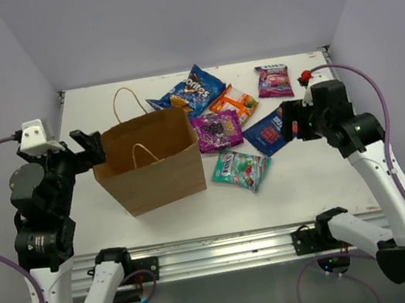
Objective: Place the snacks into the paper bag
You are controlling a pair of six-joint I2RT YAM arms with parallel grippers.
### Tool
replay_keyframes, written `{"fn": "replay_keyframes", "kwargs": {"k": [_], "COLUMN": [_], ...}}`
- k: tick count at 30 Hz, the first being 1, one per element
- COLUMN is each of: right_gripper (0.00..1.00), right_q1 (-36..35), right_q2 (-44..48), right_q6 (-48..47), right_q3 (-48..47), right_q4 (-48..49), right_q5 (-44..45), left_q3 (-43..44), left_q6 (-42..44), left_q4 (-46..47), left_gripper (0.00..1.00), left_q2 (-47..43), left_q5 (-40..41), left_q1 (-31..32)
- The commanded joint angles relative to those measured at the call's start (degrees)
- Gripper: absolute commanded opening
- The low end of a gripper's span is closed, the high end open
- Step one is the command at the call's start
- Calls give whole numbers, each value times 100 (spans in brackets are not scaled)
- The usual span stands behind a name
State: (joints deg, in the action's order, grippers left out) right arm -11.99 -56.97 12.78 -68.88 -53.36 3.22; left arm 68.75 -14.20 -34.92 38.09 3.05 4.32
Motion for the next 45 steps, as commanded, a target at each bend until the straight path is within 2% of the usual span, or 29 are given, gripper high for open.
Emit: {"fn": "replay_keyframes", "kwargs": {"k": [1,4,7,10,13,14,17,23,27,33,36,37,39,45], "right_gripper": [82,81,80,80,80,80,80,80,79,79,79,79,79,79], "right_q1": [-32,-23,-32,-32,-40,-32,-40,-181,-260,-392,-506,-532,-550,-585], "right_q2": [-95,-147,-253,-271,-253,-236,-218,-244,-411,-569,-631,-657,-701,-772], "right_q6": [-100,-91,-82,-65,-91,-91,-39,172,252,261,269,269,269,269], "right_q3": [-213,-257,-240,-135,146,243,664,1438,1501,1518,1527,1518,1501,1518], "right_q4": [54,28,19,54,194,238,423,950,1021,1021,1021,1012,1003,1012], "right_q5": [-85,-94,-85,-76,-129,-233,-514,-841,-850,-771,-718,-692,-674,-648], "left_q3": [-370,-599,-644,-661,-687,-696,-740,-828,-898,-969,-829,-767,-470,418], "left_q6": [-136,-311,-417,-435,-417,-417,-417,-347,-312,-303,-294,-303,-294,-268], "left_q4": [90,117,20,46,55,55,-6,-112,-165,-191,-226,-226,-261,-823], "left_gripper": [95,87,74,52,37,27,20,20,20,26,36,51,62,68], "left_q2": [50,129,261,270,287,313,392,463,507,489,498,489,454,446], "left_q5": [-112,-112,-129,-24,11,12,-15,3,-6,-24,-102,-198,-243,-85], "left_q1": [25,25,25,25,25,34,25,34,25,25,25,25,25,25]}}
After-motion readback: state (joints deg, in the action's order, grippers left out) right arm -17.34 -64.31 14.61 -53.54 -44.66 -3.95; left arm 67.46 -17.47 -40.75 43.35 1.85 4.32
